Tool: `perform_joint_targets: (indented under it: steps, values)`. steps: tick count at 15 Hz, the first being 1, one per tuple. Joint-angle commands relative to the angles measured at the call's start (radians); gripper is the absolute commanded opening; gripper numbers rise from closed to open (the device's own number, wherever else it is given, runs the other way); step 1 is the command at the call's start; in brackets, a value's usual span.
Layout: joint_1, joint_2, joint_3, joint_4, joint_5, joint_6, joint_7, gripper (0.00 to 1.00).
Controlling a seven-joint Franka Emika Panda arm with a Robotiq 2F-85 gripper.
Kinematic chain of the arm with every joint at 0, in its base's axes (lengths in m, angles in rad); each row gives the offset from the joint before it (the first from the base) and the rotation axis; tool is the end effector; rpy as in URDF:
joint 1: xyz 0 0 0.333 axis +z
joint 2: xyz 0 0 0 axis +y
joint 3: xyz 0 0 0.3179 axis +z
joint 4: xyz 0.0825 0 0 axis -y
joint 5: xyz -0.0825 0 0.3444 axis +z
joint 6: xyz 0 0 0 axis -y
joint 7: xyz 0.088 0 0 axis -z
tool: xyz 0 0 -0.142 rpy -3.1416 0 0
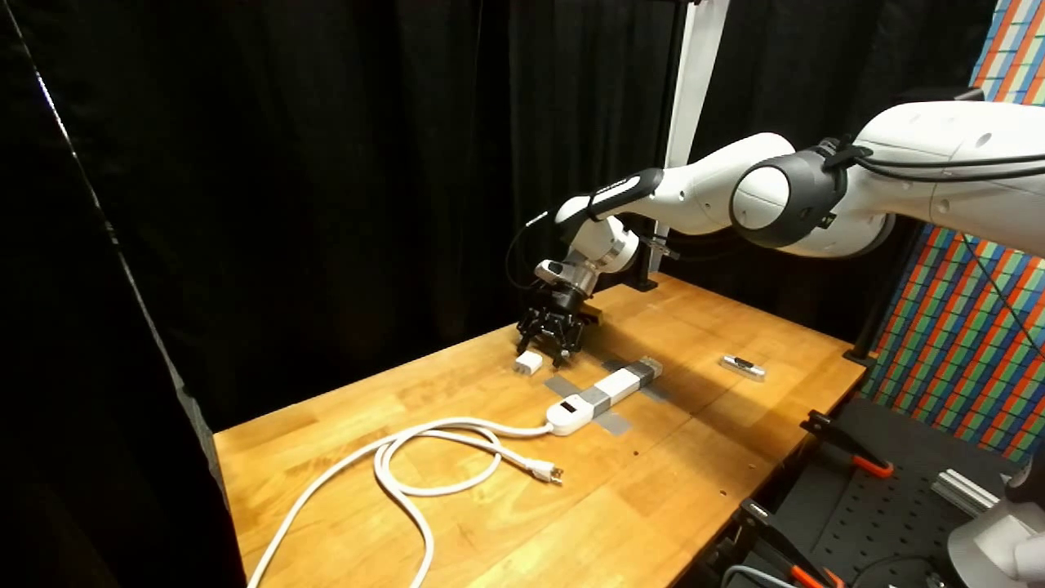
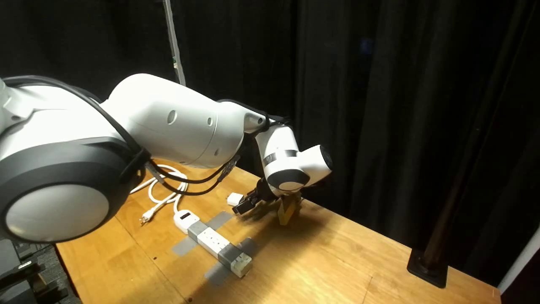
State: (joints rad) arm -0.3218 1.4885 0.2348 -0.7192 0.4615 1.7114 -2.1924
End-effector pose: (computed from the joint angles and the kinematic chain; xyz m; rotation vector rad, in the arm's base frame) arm 0.6785 -0.0685 0.0067 -1.5171 -1.8412 -0.5882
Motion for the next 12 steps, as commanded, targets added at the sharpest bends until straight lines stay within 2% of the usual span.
perform_joint_targets:
  steps: [1,2,5,8,9,12]
  values:
    - [0.002,0.000,0.010,0.003,0.001,0.011,-0.032,0.75]
    - [0.002,0.000,0.011,0.003,0.002,0.013,-0.040,0.74]
    - [0.006,0.000,0.014,0.008,-0.002,0.003,-0.061,0.47]
    - [0.010,0.000,0.016,0.010,-0.009,-0.027,-0.084,0.26]
    - [0.009,0.000,0.016,0.009,-0.008,-0.034,-0.087,0.22]
    - [0.008,0.000,0.017,0.007,-0.003,-0.060,-0.081,0.22]
